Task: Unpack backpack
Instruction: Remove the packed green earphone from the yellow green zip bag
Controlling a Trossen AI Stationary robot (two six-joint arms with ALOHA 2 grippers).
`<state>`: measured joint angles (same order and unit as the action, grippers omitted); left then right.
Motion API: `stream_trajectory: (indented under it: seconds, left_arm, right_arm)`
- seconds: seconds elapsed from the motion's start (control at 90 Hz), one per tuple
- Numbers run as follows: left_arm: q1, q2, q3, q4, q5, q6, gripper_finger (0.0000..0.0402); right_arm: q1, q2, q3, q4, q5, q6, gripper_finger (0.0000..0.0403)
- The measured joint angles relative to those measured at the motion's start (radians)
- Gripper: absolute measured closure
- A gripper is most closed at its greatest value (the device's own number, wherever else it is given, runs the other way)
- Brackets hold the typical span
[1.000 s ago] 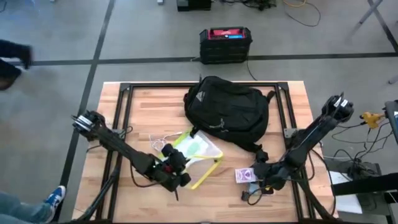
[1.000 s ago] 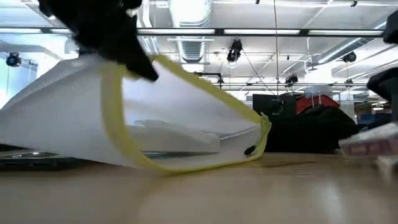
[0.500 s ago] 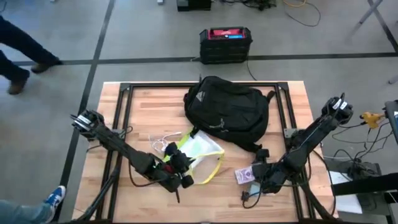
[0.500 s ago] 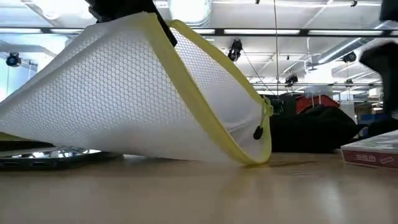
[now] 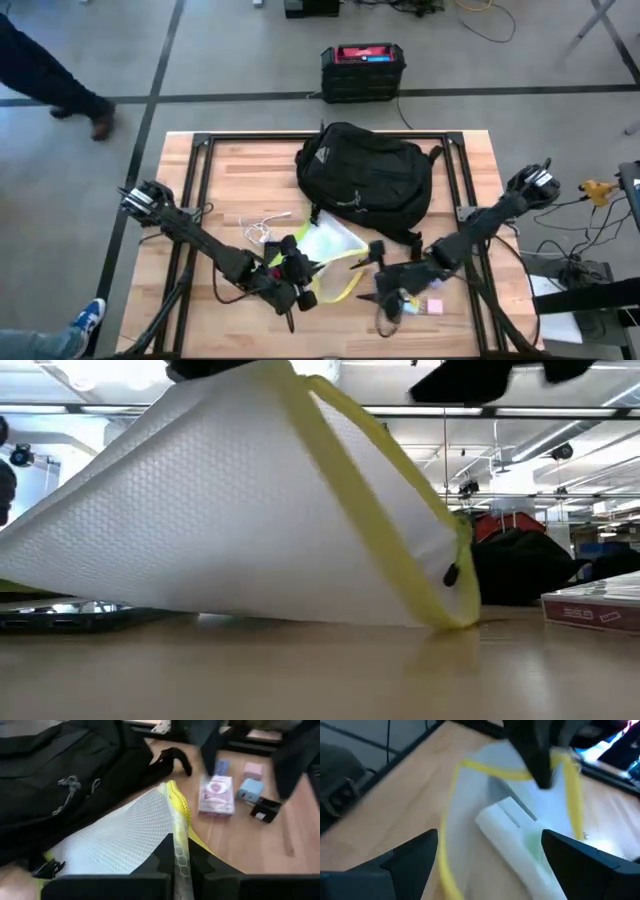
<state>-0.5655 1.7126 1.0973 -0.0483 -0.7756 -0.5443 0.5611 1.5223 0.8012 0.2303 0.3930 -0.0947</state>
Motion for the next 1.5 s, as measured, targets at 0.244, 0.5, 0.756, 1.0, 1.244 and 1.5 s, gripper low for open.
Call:
stream_trajectory:
  seconds: [0.244,0.5,0.756,1.0,1.244,1.5]
  left_arm:
    - [0.0,0.0,-0.013,0.001,0.0,0.009,0.0402]
    - [-0.007,0.0,-0.021,-0.001,-0.001,0.008,0.0402]
    - [-0.021,0.0,-0.022,-0.012,0.001,0.011,0.0402]
    - [-0.021,0.0,-0.028,-0.017,0.002,0.003,0.0402]
    - [-0.045,0.0,-0.054,-0.044,0.002,-0.055,0.0402]
    - [-0.092,0.0,-0.108,-0.046,0.002,-0.126,0.0402]
  right_arm:
    - [-0.114,0.247,0.084,0.015,-0.027,-0.061,0.0063]
    - [-0.211,0.36,0.203,-0.051,-0.043,-0.09,0.0119]
    - [-0.263,0.372,0.258,-0.198,-0.084,-0.055,0.0246]
    - [-0.238,0.372,0.297,-0.269,-0.087,-0.059,0.0394]
    - [-0.189,0.372,0.36,-0.409,-0.074,-0.055,0.0399]
    - [-0.109,0.371,0.387,-0.481,0.054,-0.061,0.0401]
